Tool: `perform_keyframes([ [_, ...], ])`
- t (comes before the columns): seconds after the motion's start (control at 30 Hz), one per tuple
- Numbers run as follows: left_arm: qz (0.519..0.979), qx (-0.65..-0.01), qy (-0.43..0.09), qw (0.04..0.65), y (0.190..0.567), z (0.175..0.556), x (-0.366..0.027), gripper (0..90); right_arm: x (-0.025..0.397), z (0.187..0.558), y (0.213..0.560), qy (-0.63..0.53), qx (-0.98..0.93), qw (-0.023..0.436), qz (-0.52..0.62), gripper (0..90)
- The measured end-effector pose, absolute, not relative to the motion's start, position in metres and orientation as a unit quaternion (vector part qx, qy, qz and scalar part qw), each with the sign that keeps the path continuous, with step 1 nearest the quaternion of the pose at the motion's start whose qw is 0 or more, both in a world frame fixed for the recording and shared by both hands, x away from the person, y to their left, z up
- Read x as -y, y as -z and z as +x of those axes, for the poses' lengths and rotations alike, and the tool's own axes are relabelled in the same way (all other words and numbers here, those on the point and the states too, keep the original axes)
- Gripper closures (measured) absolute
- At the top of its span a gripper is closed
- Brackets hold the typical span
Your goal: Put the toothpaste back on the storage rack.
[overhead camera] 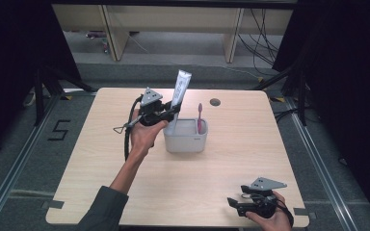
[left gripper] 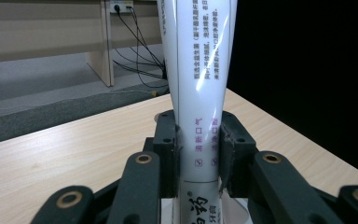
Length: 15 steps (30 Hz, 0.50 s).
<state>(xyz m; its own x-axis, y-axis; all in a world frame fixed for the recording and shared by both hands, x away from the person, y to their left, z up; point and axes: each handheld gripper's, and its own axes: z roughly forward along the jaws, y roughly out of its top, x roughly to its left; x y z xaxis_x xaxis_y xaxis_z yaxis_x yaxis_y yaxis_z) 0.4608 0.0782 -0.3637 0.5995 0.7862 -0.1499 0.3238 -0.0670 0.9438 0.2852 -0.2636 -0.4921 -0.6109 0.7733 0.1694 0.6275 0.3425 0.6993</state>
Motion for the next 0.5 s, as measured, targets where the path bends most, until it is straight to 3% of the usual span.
perform_keyframes([
  [0.5,0.687,-0.409,-0.209,0.564,0.375,0.478,-0.06,71.2,0.264,0.286,0.493,-0.379,-0.817,0.099,0.423,28.0],
])
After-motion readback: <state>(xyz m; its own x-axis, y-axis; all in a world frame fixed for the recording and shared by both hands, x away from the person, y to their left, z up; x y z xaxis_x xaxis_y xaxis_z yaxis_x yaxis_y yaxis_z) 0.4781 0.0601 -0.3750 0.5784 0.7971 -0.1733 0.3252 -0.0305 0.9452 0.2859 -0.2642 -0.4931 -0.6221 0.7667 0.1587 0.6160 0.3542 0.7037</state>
